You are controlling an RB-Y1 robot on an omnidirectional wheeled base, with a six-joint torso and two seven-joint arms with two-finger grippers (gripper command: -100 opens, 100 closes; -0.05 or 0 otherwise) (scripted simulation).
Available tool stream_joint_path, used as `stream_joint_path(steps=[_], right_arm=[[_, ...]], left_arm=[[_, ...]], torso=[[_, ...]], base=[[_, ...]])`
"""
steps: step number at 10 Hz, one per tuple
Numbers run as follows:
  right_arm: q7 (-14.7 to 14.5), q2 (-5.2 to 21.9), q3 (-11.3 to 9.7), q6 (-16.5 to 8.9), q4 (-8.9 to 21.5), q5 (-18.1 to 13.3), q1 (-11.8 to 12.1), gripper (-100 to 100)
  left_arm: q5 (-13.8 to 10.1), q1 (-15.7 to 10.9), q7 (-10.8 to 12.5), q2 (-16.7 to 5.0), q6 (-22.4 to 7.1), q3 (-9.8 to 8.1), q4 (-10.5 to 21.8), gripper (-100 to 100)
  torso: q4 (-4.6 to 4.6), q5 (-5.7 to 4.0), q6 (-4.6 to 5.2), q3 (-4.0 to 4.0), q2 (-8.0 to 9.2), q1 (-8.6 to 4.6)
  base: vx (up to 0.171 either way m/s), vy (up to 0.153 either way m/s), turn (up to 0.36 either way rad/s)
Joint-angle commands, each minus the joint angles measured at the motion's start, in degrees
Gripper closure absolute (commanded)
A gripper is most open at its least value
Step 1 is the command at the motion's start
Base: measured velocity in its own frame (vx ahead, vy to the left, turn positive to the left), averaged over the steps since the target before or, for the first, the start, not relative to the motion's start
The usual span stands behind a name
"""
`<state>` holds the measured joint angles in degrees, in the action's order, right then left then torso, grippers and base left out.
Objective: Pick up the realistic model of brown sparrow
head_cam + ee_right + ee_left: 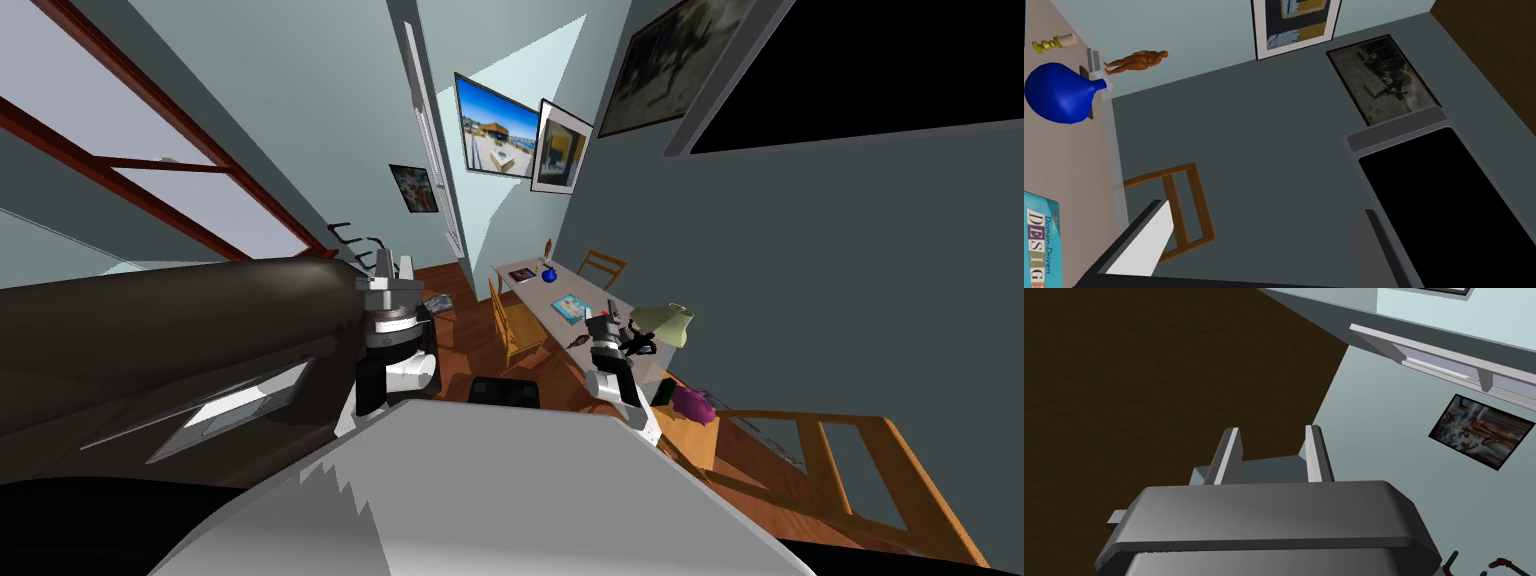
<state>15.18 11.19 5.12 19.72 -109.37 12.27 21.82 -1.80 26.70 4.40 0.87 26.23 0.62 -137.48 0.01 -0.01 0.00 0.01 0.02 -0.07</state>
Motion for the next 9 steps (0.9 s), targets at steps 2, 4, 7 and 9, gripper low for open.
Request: stream_joint_path(steps=[2,4,7,9], right_arm=[[3.73,1.4,1.78,-3.17,4.19,2.84,-2.27,-100],[6.0,2.18,3.01,-5.31,7.13,4.76,-3.61,-100],[8.86,2.92,4.3,-7.51,10.85,6.71,-5.0,-100],[11.57,3.6,5.64,-9.78,14.0,8.67,-6.42,-100]], left_arm=[[0.0,0.0,0.0,0.0,0.0,0.0,0.0,0],[0.0,0.01,0.0,0.0,0.0,0.0,0.0,0],[0.0,0.0,0.0,0.0,0.0,0.0,0.0,0],[0.0,0.0,0.0,0.0,0.0,0.0,0.0,0]], torso=[[0.0,0.0,0.02,-0.01,-0.01,0.0],[-0.01,-0.01,0.02,-0.02,-0.03,-0.01],[-0.01,-0.01,0.0,-0.03,-0.05,-0.04],[-0.01,-0.01,0.01,-0.03,-0.04,-0.05]], base=[[-0.005,-0.01,0.078],[-0.003,-0.013,0.056],[0.002,-0.015,0.069],[0.0,-0.017,0.055]])
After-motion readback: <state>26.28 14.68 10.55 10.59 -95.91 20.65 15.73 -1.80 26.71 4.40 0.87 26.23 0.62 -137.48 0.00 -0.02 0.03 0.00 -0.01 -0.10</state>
